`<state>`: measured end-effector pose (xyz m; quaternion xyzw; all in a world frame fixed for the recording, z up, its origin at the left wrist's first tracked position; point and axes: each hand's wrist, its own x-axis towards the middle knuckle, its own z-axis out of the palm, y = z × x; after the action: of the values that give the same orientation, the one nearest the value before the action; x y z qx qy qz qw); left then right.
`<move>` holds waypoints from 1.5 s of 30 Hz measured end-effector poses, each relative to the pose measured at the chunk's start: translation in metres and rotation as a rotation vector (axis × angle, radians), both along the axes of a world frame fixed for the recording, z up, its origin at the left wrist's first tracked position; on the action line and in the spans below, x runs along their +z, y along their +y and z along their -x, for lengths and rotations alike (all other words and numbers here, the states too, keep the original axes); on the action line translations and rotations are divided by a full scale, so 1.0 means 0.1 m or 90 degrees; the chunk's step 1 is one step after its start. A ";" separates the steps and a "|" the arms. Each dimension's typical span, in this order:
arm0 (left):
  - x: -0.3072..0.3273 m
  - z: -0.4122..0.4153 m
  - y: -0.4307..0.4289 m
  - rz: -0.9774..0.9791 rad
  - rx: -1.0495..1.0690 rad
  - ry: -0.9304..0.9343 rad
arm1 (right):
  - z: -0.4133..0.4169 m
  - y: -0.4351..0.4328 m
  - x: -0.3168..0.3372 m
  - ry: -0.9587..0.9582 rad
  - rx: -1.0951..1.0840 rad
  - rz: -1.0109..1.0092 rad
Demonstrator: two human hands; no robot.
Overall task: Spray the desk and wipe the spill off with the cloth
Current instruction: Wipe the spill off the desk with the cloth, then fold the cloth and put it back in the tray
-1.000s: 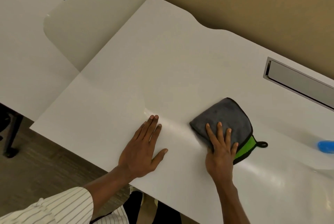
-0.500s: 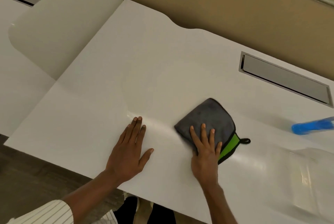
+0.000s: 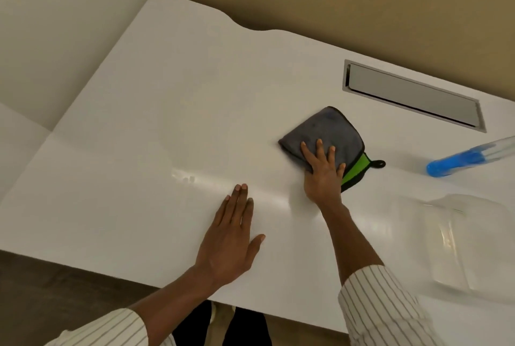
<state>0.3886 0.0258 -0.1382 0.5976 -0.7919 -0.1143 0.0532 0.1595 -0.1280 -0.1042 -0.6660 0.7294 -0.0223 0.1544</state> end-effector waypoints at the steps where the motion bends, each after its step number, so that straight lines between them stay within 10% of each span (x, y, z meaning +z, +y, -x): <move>1: 0.00 -0.02 -0.01 0.007 -0.003 0.000 | -0.03 0.11 -0.01 0.002 0.003 0.003; 8: 0.00 -0.05 -0.05 0.005 -0.007 0.007 | -0.26 1.27 -0.11 -0.039 0.023 0.080; 18: -0.01 -0.09 -0.02 0.014 -0.015 0.034 | 0.13 -0.07 0.00 -0.011 -0.025 -0.008; 25: 0.04 -0.12 -0.05 -0.027 -0.018 0.056 | -0.19 0.57 0.06 -0.011 -0.008 -0.001; 38: 0.88 -0.41 -0.31 -0.289 0.197 0.475 | -0.57 1.54 1.63 -0.621 -0.319 -0.111; 45: 1.47 -0.44 -0.43 -0.661 0.281 0.849 | -0.36 1.63 2.39 -0.903 -0.474 -0.099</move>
<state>0.4324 -0.0169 0.0093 0.4941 -0.3096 -0.7738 0.2472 0.1957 0.0354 0.1349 -0.1940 0.6311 -0.4388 0.6095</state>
